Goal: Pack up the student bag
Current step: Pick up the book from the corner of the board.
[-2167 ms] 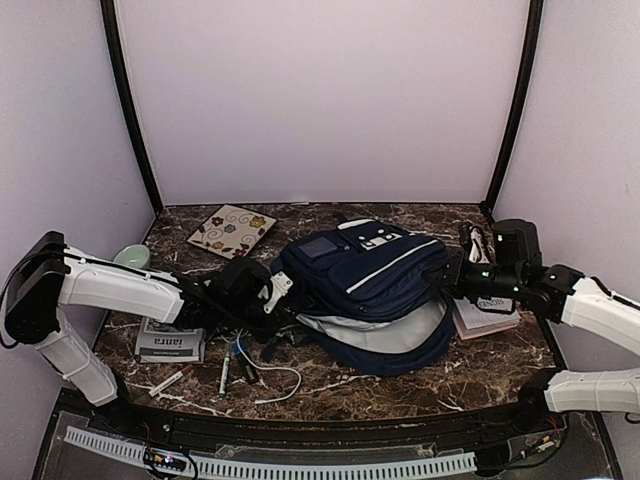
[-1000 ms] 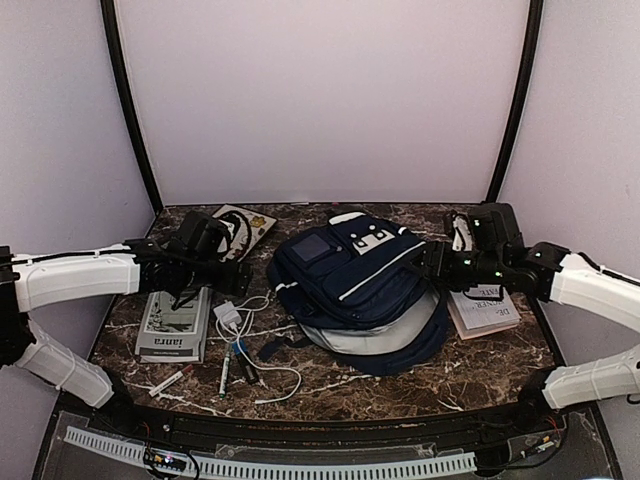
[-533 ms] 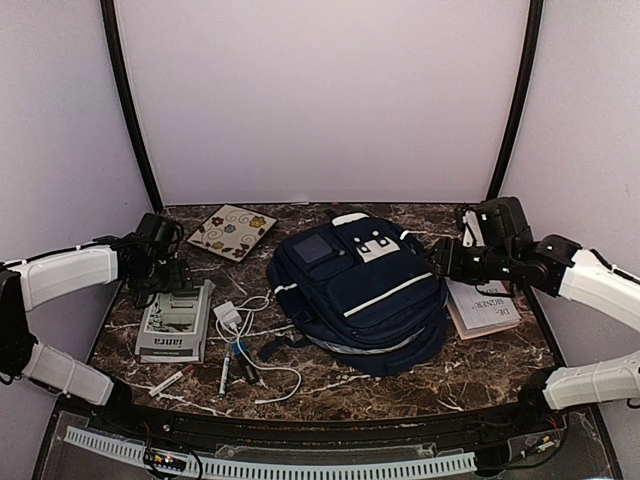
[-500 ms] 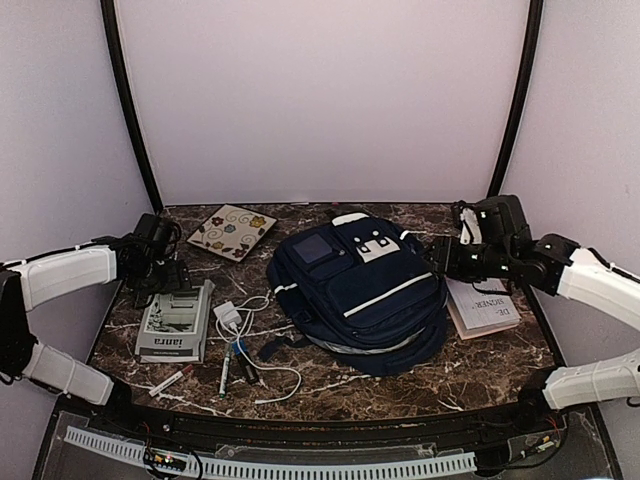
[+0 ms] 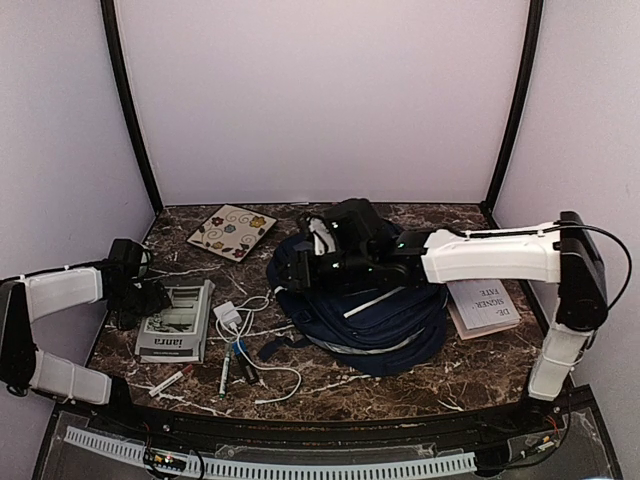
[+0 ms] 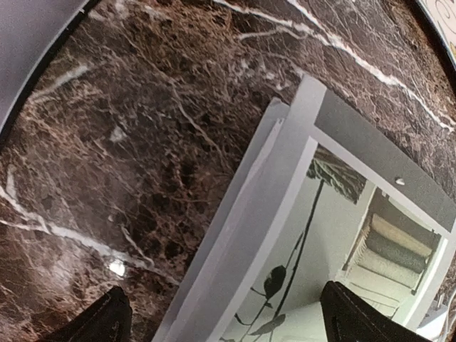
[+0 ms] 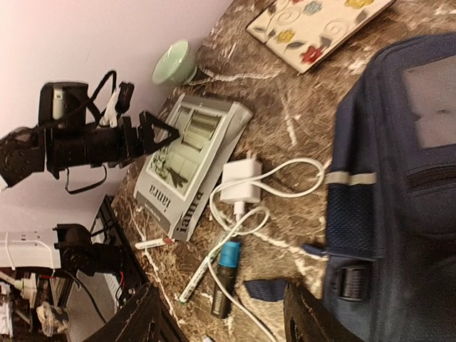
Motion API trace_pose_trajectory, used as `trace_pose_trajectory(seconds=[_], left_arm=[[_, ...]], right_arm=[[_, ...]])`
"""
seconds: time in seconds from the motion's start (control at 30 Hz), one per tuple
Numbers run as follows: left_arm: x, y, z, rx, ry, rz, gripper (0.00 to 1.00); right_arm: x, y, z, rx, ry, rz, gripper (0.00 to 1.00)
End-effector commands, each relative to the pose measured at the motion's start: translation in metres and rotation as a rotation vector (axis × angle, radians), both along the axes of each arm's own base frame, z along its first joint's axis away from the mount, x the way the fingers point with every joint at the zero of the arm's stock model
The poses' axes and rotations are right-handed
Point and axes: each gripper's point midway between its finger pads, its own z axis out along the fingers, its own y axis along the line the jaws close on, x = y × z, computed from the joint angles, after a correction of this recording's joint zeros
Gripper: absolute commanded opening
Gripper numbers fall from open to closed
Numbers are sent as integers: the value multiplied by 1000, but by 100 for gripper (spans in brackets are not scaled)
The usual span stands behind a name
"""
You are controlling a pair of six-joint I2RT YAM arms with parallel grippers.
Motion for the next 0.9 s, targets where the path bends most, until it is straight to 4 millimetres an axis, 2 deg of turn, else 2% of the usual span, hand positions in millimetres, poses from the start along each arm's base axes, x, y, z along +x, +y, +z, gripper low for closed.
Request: trace_pose_trajectory(seconds=[0.0, 0.1, 0.2, 0.23, 0.33, 0.4, 0.57, 0.6, 0.8, 0.87], left_arm=[[-1, -20, -9, -126, -32, -30, 92], [-10, -32, -16, -196, -49, -38, 86], [-18, -50, -20, -285, -90, -69, 78], [-19, -55, -20, -297, -99, -86, 76], [-23, -67, -15, -298, -109, -146, 73], [-24, -77, -10, -300, -121, -188, 72], [-25, -87, -9, -328, -135, -218, 71], [-25, -89, -9, -333, -135, -225, 71], [-28, -86, -11, -307, -130, -242, 74], [-28, -86, -11, -304, -131, -245, 74]], right_arm=[[-26, 62, -7, 53, 17, 83, 59], [-38, 93, -25, 62, 62, 116, 59], [-52, 124, -33, 107, 117, 170, 57], [-56, 135, -31, 132, 130, 191, 57], [-63, 156, -43, 148, 185, 229, 57], [-59, 162, -55, 130, 213, 214, 57], [-42, 168, -86, 26, 205, 142, 56], [-41, 166, -98, -20, 215, 129, 56], [-34, 136, -128, -159, 200, 20, 58], [-35, 134, -138, -187, 216, 21, 59]])
